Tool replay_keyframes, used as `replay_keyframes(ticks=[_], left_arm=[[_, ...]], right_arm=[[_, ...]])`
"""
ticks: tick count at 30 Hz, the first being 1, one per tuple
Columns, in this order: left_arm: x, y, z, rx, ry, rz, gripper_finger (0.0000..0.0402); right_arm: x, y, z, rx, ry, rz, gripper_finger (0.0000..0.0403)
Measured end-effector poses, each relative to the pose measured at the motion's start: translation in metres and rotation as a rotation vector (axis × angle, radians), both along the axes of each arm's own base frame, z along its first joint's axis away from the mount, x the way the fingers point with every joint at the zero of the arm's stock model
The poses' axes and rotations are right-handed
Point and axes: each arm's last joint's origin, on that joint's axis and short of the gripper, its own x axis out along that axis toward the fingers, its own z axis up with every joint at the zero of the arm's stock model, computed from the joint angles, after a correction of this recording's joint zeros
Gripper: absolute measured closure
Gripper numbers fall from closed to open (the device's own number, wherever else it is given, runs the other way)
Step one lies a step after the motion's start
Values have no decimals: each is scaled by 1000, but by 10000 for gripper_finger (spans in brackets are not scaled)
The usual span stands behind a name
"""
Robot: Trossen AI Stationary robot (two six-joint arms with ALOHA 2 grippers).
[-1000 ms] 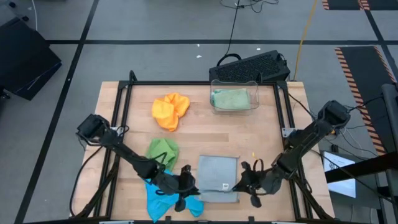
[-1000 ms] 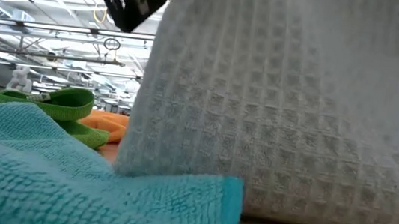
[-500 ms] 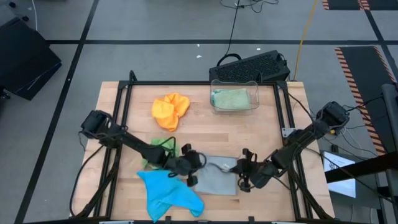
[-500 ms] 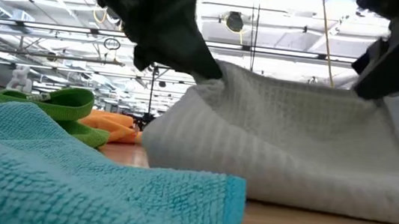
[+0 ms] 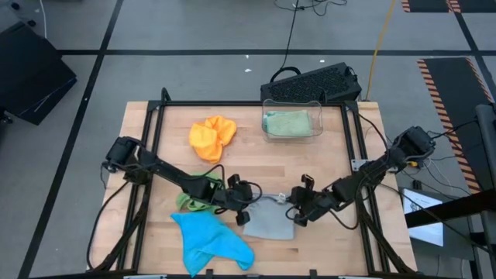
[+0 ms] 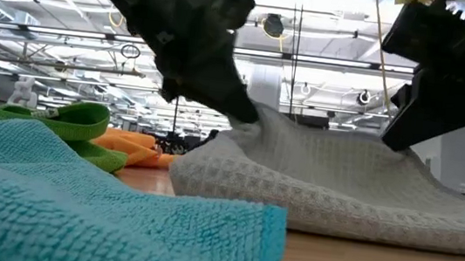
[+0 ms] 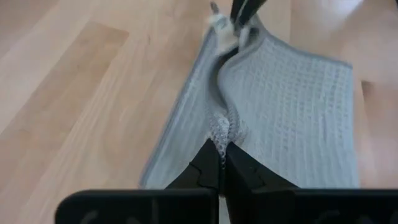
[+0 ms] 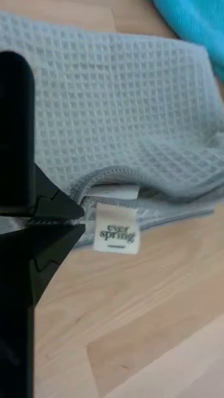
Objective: Fold microfiber towels
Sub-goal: Fold the gray microfiber towel
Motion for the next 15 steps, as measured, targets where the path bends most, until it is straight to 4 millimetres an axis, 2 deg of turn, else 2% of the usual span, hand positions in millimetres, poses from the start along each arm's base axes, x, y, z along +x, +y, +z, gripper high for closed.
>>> replay_keyframes(ticks=[3,6,15], left_arm=[[-1,1,-3,28,19,12,390],[1,4,-1,44,2,8,365],[3,14,-1,97,9,16,258]], right_arm=[[-1,-4,-3,-1,0,-11,386],[-1,-8,-6,4,-10,-28,364],[2,-19,-5,16,-14,-103,248]])
